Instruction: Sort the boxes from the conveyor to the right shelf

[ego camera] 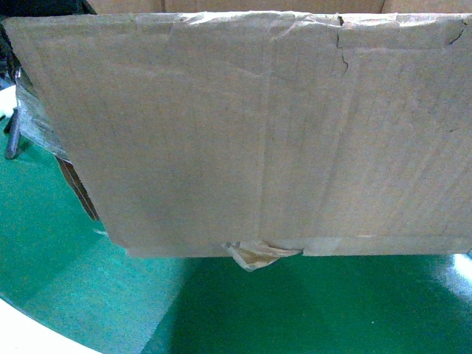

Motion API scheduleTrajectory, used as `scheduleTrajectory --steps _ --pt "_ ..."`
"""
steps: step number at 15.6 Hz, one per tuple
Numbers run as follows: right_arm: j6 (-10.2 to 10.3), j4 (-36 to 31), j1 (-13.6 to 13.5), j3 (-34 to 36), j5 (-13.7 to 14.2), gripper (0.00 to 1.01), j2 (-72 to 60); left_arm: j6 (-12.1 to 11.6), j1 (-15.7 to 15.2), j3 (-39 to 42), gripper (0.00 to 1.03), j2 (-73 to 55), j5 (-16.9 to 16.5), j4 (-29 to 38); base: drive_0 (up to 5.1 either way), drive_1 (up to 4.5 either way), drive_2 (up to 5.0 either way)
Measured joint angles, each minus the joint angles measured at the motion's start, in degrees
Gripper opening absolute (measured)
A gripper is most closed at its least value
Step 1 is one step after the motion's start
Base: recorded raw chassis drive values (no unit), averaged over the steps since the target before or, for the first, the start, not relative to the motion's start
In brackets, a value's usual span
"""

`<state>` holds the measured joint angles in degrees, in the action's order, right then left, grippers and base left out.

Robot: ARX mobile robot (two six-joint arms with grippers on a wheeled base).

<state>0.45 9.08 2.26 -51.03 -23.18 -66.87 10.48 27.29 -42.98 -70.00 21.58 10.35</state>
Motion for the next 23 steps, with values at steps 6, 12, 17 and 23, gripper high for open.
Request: scheduleTrajectory --steps 6,12,17,23 --pt "0.00 0.00 0.00 0.00 0.02 0.02 0.00 -0.02 0.00 0.00 0.04 0.00 0.00 0.00 0.0 0.00 0.0" --pt "0.00 0.00 0.00 0.00 0.00 0.02 -0.02 -0.04 -0.02 0.00 0.04 0.02 0.02 -0.02 0.0 0.00 0.0" --pt "0.00 -0.02 0.00 0.00 0.00 0.02 0.02 -0.13 -0.09 0.00 0.04 0.09 -0.11 0.00 -0.7 -0.68 -0.7" --pt "0.00 0.02 0.00 0.00 0.00 0.02 0.02 -0.20 -0.07 0.00 0.04 0.09 -0.15 -0.02 -1.6 -1.62 -1.6"
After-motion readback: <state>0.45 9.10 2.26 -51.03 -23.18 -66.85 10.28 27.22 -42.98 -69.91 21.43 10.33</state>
